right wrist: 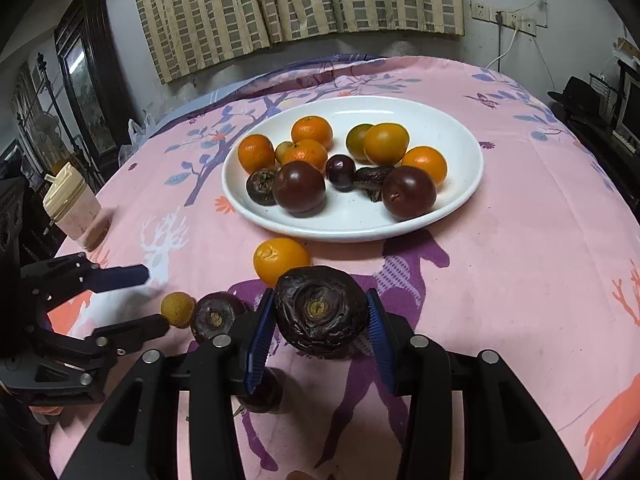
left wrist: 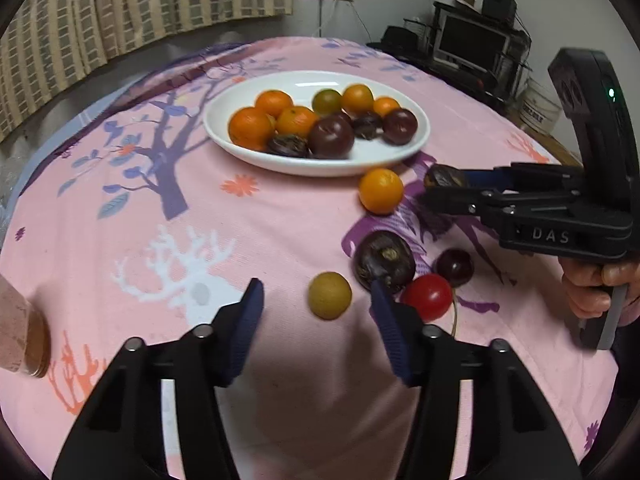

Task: Organize fruits
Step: 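Grasp a dark brown fruit with the right gripper while the left gripper grasps a small yellow-green fruit, then carry both fruits over the plate and open both grippers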

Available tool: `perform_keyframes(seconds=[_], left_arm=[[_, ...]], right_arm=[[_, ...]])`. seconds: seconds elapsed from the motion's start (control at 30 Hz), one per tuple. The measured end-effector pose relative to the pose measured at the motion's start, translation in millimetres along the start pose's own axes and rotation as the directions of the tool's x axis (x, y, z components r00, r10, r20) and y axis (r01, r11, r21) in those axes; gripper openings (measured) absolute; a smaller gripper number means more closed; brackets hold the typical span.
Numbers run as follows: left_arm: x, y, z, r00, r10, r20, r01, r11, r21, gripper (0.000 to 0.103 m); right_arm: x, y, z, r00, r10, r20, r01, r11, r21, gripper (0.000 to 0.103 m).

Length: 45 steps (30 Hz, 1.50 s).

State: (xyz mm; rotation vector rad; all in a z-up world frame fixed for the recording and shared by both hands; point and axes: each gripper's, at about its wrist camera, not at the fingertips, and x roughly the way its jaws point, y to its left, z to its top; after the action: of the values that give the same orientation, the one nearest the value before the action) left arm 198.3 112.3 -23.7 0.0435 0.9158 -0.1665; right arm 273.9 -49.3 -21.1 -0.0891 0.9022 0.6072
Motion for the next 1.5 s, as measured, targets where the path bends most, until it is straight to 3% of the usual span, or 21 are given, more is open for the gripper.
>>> perform_keyframes(seconds=[0.27,0.5,0.63,0.73,0.9,1.07,1.37,1.43,1.47,1.5], left_arm=[[16,-7,-3,1.0,0.001,-0.018,-0.001,1.0,0.021,0.049],[23,-11,-4,0.999,-0.004,-0.032,0.005,0.999,0.038,0.028],[19,-10,-3,1.0,0.0,-0.022,0.001,0.999,0.041,0.025],[3,-3,4,1.0,-0.002,0.029,0.002,1.0,0.007,0.025],[-19,10,39,0.991,-0.014,0.131,0.022,0.998,-0.062,0.025],[0,17,92,0.983,-0.013,0.182,0.035,0.992,-0.123,0.025],[70,27,152,0.993,0.039,0.114,-0.024,0.991,-0.134,0.025],[76,29,154,0.994,0.074,0.083,-0.06,0.986,-0.154,0.055],[73,31,153,0.992,0.095,0.081,-0.079,0.981,-0.177,0.088],[66,33,149,0.988,0.104,0.11,-0.081,0.977,-0.195,0.093]], right_arm=[[-1,5,-2,1.0,0.003,-0.002,-0.003,1.0,-0.006,0.045],[-1,5,-3,1.0,0.003,-0.001,-0.003,1.0,-0.006,0.045],[-4,2,-4,1.0,0.003,0.008,-0.003,1.0,-0.002,0.045],[-13,0,0,0.998,0.012,0.056,-0.012,1.0,0.0,0.045],[-21,-6,21,0.989,0.011,0.144,-0.014,1.0,0.018,0.045],[-8,-16,56,0.975,-0.058,0.212,0.049,0.998,0.047,0.045],[35,-41,87,0.978,-0.09,0.186,0.079,0.995,0.064,0.046],[34,-45,87,0.979,-0.085,0.186,0.071,0.994,0.079,0.052],[29,-47,86,0.98,-0.078,0.184,0.062,0.994,0.09,0.052],[23,-46,84,0.98,-0.068,0.186,0.051,0.994,0.092,0.052]])
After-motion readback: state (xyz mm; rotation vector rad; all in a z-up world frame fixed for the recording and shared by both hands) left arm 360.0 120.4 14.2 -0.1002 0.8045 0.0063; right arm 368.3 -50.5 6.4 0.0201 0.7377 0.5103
